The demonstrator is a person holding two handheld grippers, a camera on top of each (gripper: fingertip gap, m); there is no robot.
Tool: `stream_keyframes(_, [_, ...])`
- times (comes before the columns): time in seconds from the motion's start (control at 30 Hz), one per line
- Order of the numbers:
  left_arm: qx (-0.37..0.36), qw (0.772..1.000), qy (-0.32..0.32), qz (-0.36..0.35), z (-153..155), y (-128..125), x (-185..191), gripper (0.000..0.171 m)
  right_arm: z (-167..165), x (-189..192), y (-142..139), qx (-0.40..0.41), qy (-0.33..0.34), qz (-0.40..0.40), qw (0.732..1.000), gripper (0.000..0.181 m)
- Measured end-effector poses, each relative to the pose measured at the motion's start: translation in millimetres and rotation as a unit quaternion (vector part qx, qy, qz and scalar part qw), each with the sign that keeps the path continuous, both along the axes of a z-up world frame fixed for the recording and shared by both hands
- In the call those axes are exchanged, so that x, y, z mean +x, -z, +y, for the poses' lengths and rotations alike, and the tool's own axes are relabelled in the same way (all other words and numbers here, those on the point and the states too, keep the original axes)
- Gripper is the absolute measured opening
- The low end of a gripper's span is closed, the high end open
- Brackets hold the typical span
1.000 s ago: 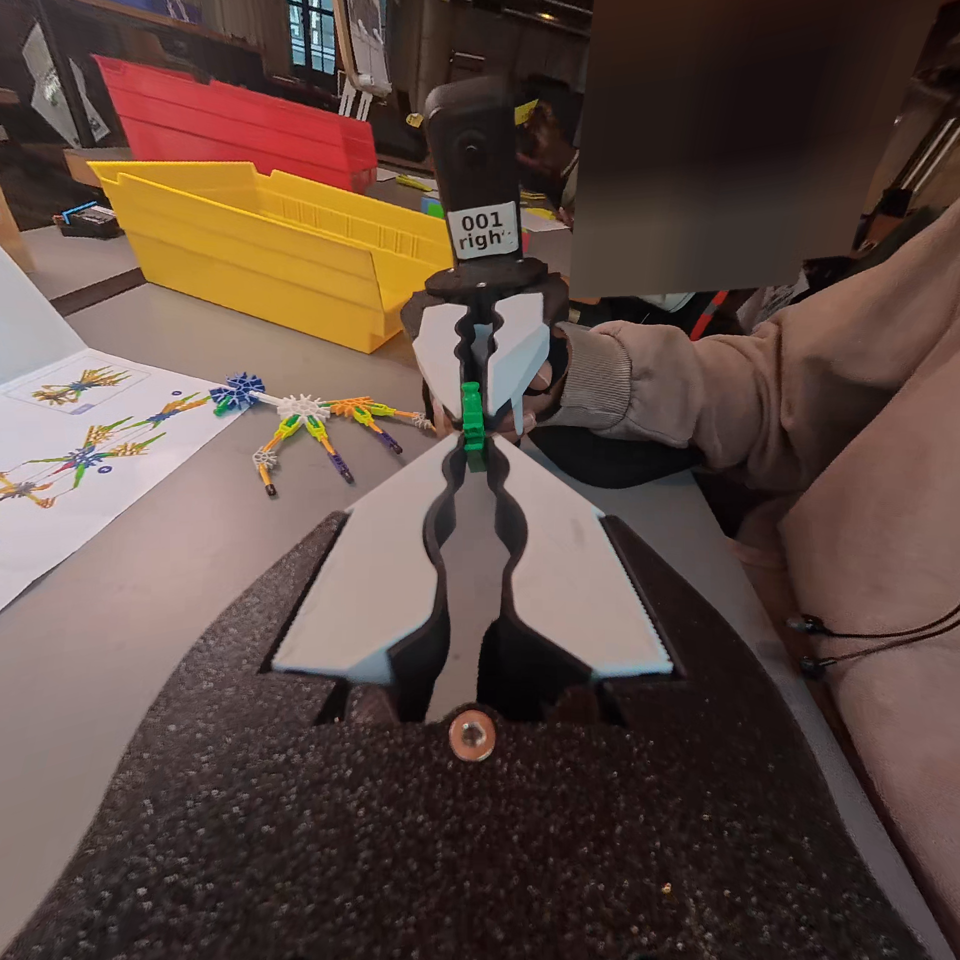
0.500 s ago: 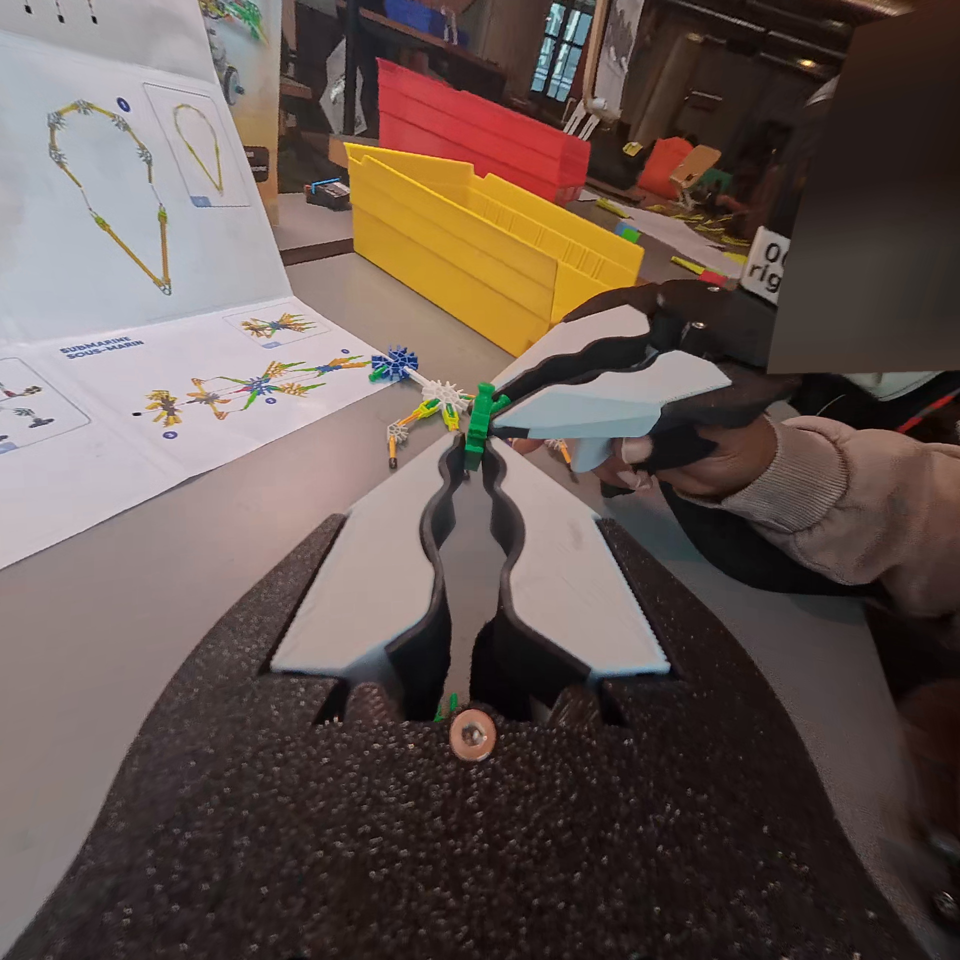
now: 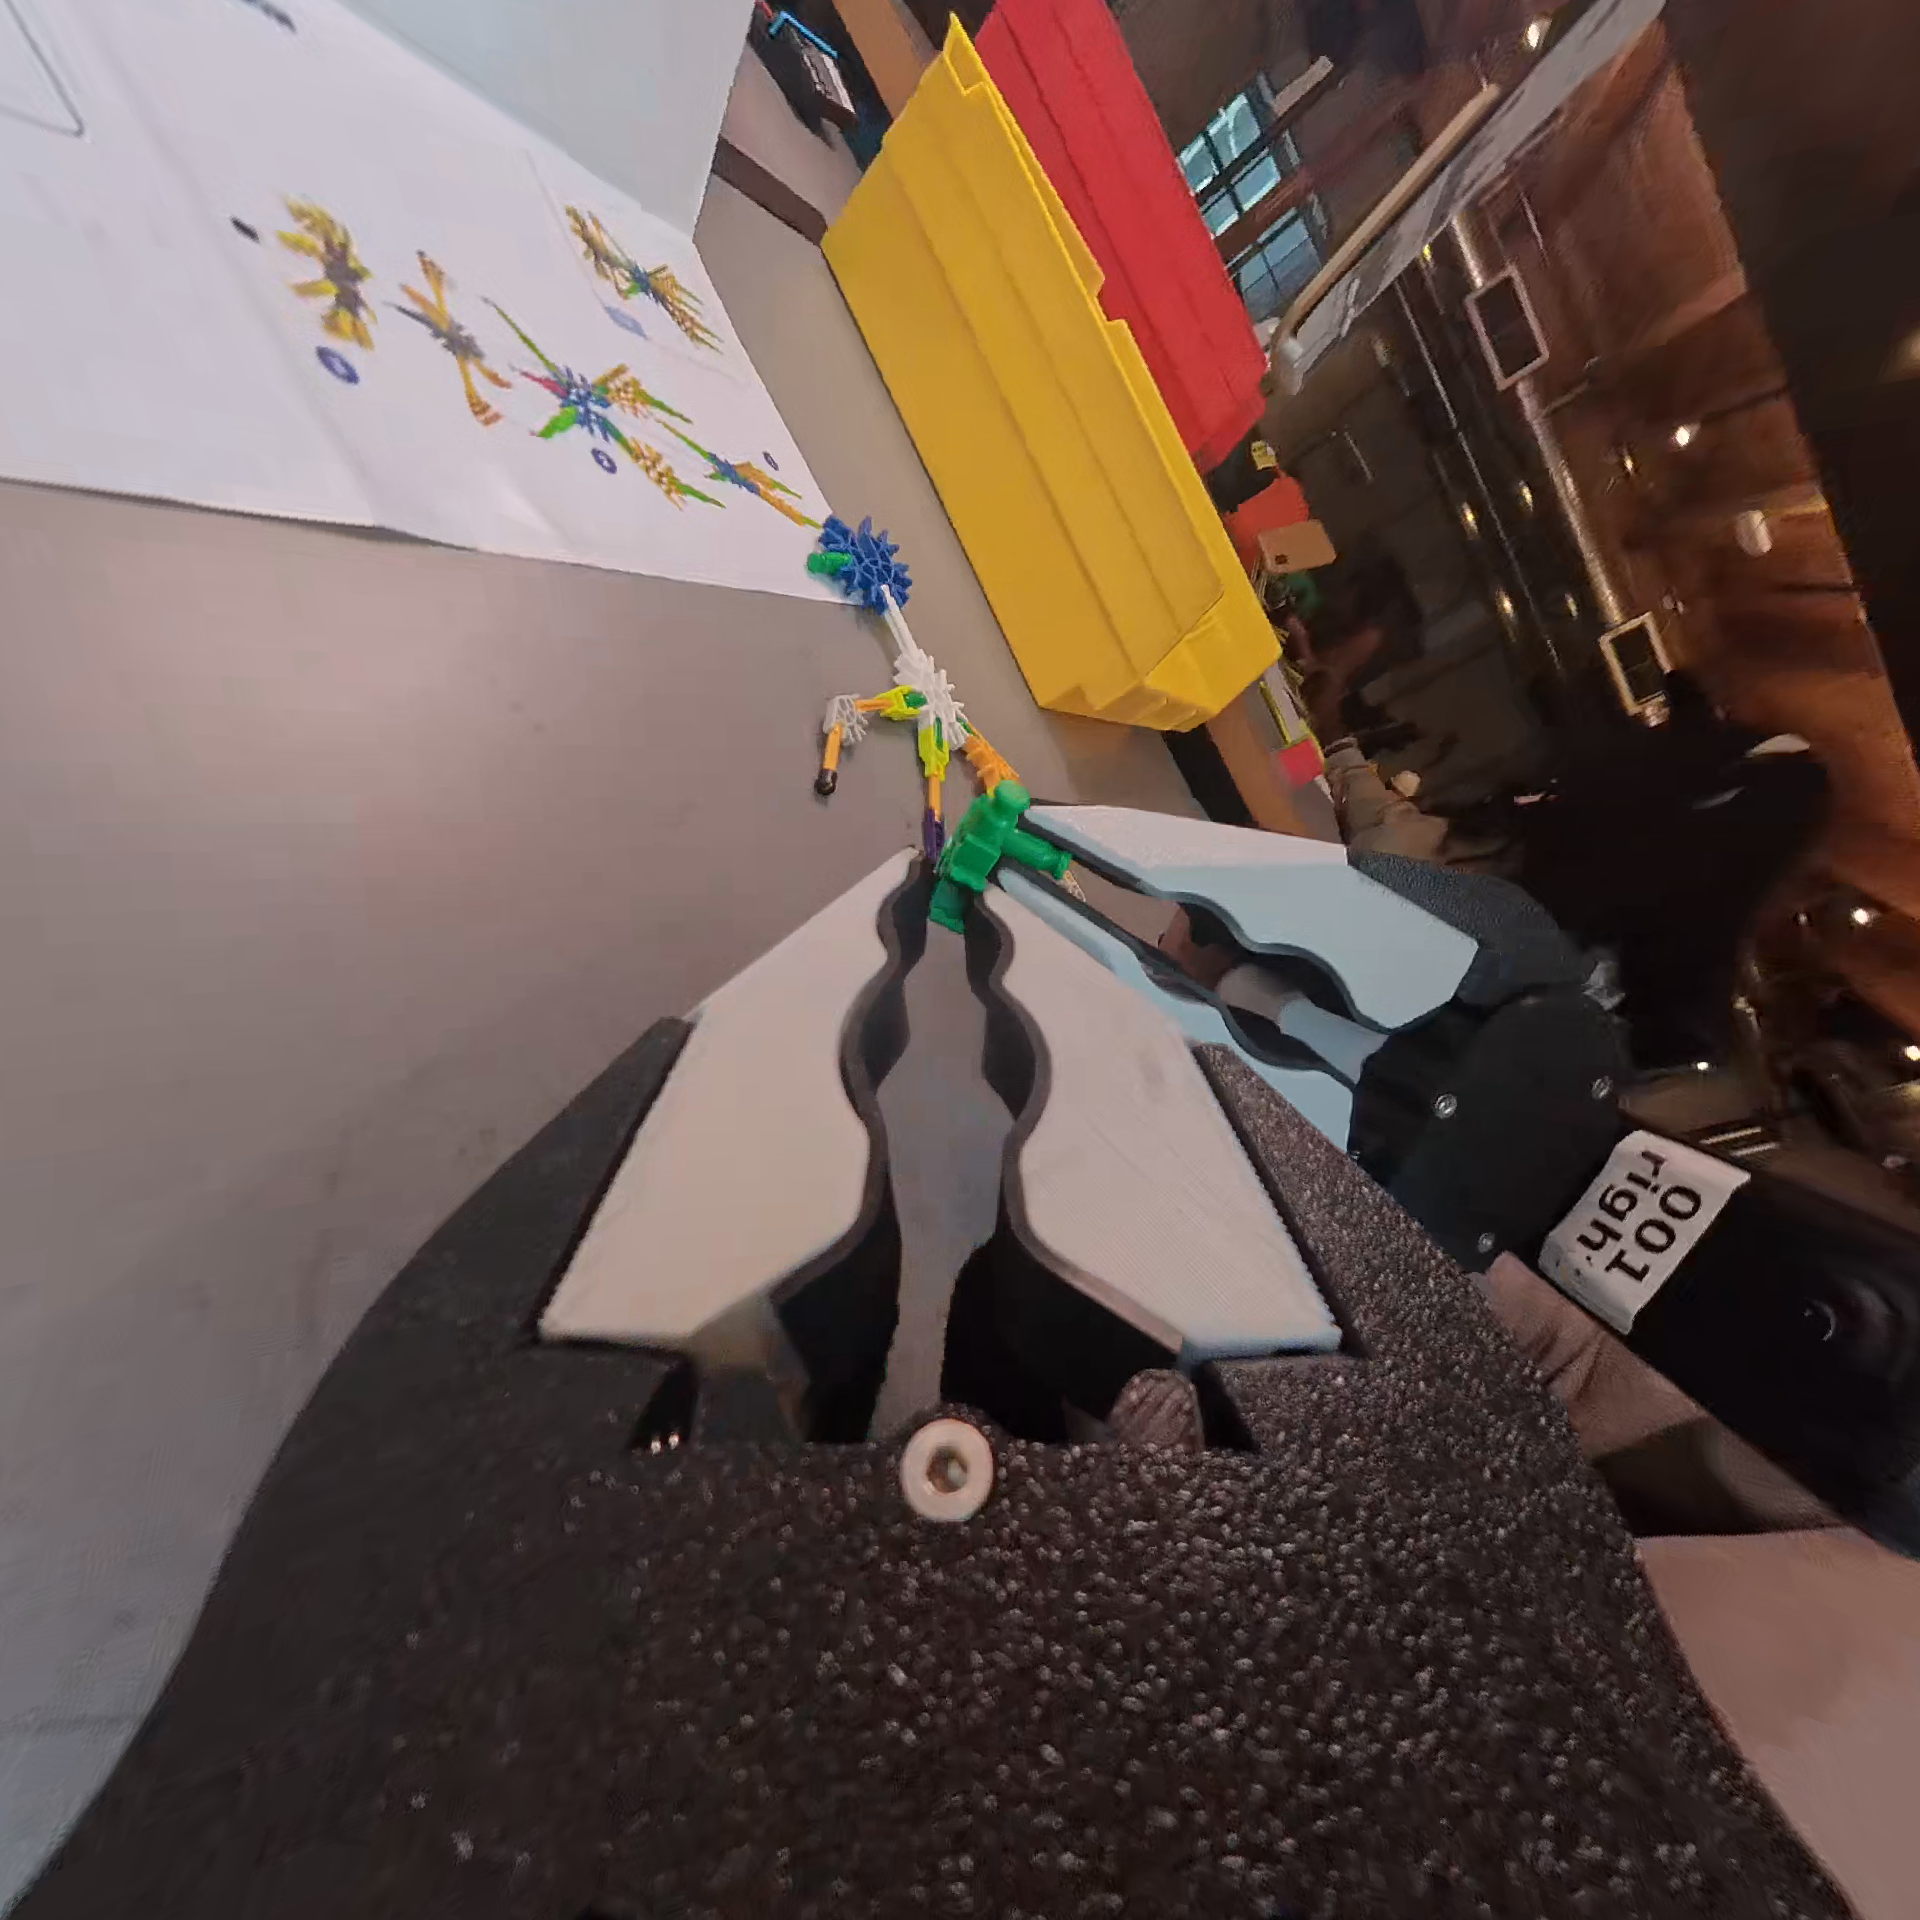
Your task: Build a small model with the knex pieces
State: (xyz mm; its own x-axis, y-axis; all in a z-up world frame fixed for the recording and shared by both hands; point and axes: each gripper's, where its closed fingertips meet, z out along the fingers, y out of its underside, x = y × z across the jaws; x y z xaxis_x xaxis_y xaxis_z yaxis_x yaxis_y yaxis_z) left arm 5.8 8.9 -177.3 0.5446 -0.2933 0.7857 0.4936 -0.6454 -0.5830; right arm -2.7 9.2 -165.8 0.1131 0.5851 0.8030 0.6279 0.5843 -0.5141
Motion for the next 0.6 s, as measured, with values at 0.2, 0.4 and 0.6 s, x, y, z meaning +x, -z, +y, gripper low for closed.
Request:
stream_keyframes(0.2, [0.002, 0.996, -0.018, 0.083, 7, 2, -9, 0.006, 8, -8, 1, 0.047, 0.006, -0.014, 0.999, 0.002])
stream_keyframes(0.4, [-0.024, 0.998, -0.027, 0.057, 15, 7, -12, 0.005, 17, -12, 6, 0.083, 0.011, -0.034, 0.996, 0.002])
stream_keyframes(0.6, [-0.029, 0.999, -0.004, -0.039, 11, -5, -6, 0.004, 13, -9, -6, 0.039, -0.002, 0.005, 0.999, 0.003])
